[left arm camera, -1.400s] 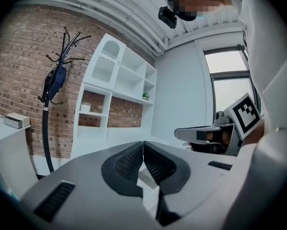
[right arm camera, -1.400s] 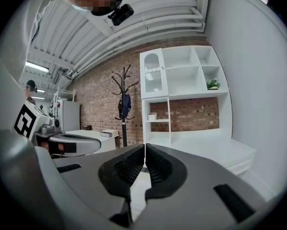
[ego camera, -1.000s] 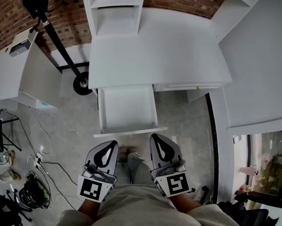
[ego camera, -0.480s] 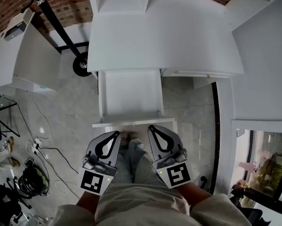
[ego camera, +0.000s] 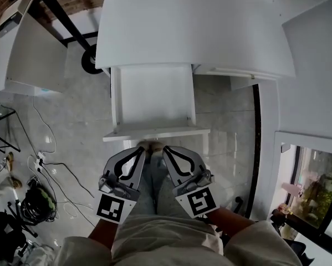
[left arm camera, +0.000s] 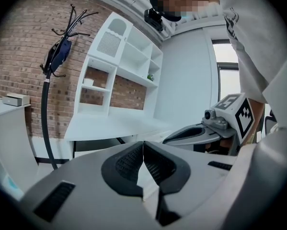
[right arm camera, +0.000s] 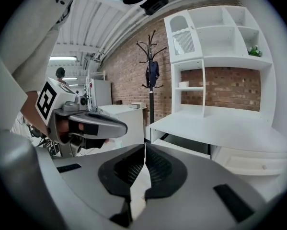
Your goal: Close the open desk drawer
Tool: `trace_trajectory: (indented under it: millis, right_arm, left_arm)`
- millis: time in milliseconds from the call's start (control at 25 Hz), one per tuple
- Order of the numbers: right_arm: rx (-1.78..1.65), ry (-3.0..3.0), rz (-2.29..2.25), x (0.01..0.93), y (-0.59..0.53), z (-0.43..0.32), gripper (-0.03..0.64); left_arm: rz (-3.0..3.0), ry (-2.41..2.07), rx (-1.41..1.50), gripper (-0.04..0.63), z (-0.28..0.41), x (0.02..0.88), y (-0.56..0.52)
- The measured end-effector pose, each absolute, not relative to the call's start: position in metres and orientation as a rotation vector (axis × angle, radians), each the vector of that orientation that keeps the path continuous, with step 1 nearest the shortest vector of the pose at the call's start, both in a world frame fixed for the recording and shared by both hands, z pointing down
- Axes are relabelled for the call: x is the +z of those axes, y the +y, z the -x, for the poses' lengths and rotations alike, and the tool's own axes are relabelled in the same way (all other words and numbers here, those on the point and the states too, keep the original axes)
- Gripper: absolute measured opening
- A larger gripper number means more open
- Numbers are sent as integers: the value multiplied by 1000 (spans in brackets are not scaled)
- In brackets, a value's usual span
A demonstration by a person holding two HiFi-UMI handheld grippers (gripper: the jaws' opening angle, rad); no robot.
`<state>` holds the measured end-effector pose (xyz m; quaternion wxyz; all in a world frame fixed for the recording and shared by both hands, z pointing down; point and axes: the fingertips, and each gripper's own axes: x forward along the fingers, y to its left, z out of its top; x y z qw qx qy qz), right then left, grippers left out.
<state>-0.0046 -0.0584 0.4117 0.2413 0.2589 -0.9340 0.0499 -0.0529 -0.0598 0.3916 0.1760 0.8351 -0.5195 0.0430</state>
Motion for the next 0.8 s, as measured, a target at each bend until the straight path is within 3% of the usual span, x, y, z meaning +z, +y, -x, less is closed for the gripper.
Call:
trace_trajectory:
  millis: [800]
  right_arm:
    - [217, -2511, -719, 507, -47, 13, 28]
  left_arm:
    - [-2435, -1349, 266, 18, 45, 468, -49]
